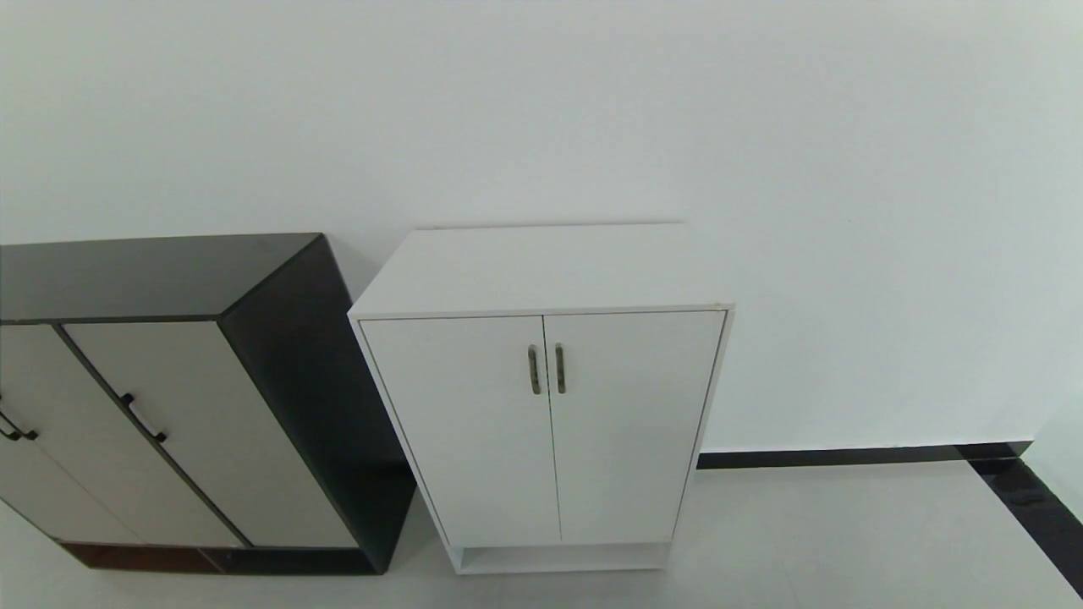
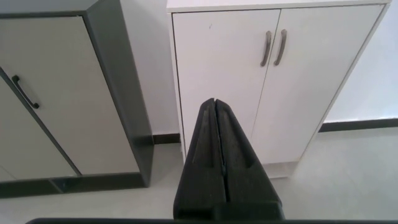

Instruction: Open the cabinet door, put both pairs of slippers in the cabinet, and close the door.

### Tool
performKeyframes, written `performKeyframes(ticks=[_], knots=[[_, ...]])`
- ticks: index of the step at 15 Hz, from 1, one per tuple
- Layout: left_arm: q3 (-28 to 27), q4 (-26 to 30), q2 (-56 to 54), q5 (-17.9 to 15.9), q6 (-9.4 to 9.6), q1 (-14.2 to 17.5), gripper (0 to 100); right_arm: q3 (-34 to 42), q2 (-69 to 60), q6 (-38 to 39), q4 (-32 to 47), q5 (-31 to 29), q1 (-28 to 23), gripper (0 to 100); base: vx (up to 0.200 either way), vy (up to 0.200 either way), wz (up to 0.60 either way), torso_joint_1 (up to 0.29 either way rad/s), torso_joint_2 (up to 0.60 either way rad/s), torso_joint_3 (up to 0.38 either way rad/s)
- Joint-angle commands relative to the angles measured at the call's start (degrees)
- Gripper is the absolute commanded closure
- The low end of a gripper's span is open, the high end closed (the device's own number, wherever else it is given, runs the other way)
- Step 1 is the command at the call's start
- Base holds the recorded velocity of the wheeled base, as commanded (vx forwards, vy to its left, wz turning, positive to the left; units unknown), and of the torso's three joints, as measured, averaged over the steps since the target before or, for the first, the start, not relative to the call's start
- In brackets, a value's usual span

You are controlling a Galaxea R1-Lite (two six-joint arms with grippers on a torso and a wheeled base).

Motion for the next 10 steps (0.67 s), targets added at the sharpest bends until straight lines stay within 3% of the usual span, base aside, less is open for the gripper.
performKeyframes(ticks=[1, 5, 10], knots=[[0.0, 0.0, 0.1, -0.3, 0.04, 0.0, 100, -0.1, 2.9, -0.2, -0.1, -0.2, -1.1, 100, 0.0, 0.0, 0.0, 0.0, 0.0, 0.0], [0.0, 0.0, 0.1, -0.4, -0.13, 0.0, 100, -0.1, 3.5, -1.6, -0.1, 1.6, -13.3, 100, 0.0, 0.0, 0.0, 0.0, 0.0, 0.0], [0.0, 0.0, 0.1, -0.4, -0.4, 0.0, 100, 1.8, -2.0, 3.0, -3.7, 6.6, -16.4, 100, 0.0, 0.0, 0.0, 0.0, 0.0, 0.0]])
